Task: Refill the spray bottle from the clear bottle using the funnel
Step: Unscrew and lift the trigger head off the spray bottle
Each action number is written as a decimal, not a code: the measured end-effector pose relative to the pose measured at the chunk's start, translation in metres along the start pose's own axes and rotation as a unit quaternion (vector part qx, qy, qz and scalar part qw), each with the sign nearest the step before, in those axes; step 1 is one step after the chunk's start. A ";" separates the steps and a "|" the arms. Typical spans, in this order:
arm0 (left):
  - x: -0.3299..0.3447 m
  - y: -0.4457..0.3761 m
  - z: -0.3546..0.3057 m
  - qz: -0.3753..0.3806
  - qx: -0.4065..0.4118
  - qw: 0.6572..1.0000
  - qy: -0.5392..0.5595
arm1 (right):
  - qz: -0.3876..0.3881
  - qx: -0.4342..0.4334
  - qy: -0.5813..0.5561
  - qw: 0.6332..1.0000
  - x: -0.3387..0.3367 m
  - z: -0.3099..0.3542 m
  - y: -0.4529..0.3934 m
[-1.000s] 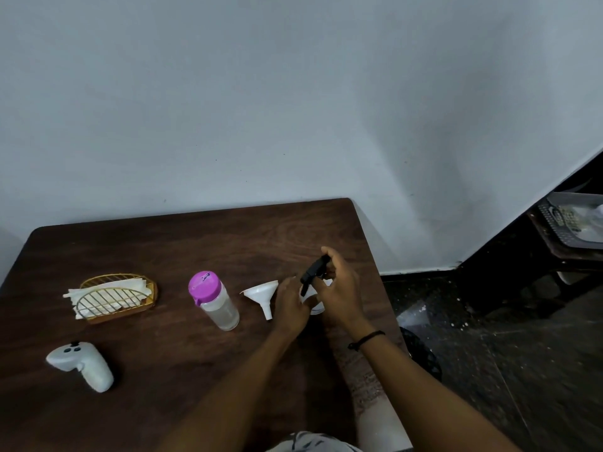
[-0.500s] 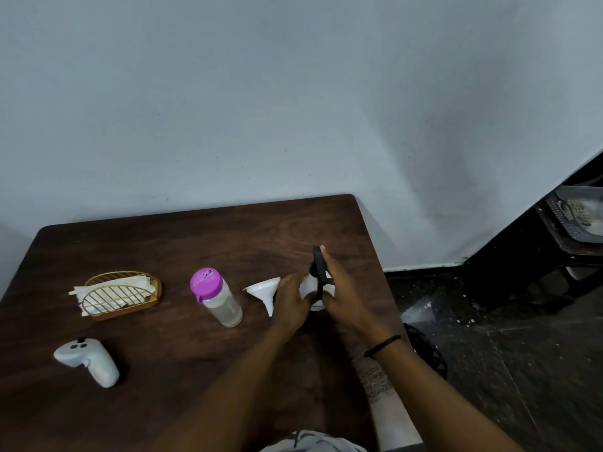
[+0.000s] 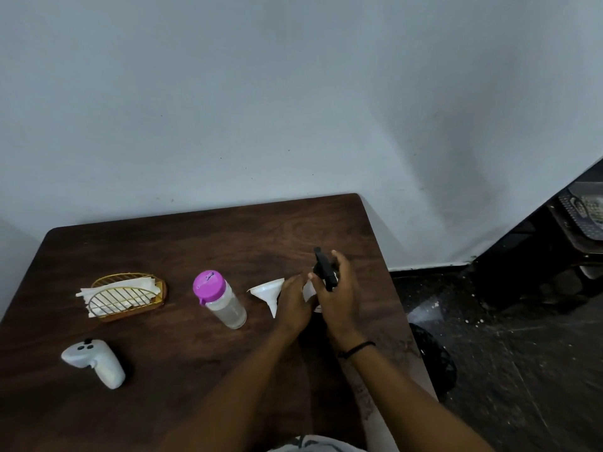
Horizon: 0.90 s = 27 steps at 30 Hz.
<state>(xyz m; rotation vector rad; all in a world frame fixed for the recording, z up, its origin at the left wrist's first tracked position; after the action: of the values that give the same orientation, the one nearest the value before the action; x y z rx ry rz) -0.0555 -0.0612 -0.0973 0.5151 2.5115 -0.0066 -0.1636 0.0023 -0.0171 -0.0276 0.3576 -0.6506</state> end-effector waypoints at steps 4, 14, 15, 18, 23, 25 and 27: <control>-0.005 0.005 -0.012 0.000 0.008 1.000 -0.025 | 0.039 0.037 -0.079 0.995 -0.007 -0.004 -0.007; -0.008 0.006 -0.016 -0.024 0.023 0.999 -0.020 | 0.058 0.047 -0.147 0.986 -0.008 -0.002 -0.016; -0.006 0.006 -0.015 -0.022 0.023 0.999 -0.022 | 0.048 0.047 -0.146 0.987 -0.008 -0.003 -0.017; -0.006 0.006 -0.014 -0.008 0.018 0.999 -0.027 | 0.048 0.043 -0.129 0.990 -0.013 -0.003 -0.019; -0.005 0.005 -0.009 -0.014 0.015 1.000 -0.021 | 0.083 0.018 -0.116 0.990 -0.017 0.000 -0.023; -0.003 0.002 -0.007 -0.012 0.020 1.000 -0.012 | 0.096 0.023 -0.130 0.987 -0.014 -0.001 -0.020; -0.003 0.001 -0.006 -0.006 0.027 1.000 0.006 | 0.073 0.029 -0.111 0.991 -0.012 0.000 -0.017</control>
<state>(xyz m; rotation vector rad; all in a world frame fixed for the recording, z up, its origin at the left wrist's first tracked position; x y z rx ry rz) -0.0565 -0.0606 -0.0905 0.5237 2.5323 -0.0765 -0.1823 -0.0036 -0.0114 -0.0187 0.1247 -0.5073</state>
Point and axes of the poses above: each hand's wrist, its own y-axis away from the middle knuckle, its own x-axis out of the palm, z = x × y, the point moved 6 cm from there along -y, towards the middle knuckle, and after that the axes turned 4 degrees about -y, right-handed, at the moved point
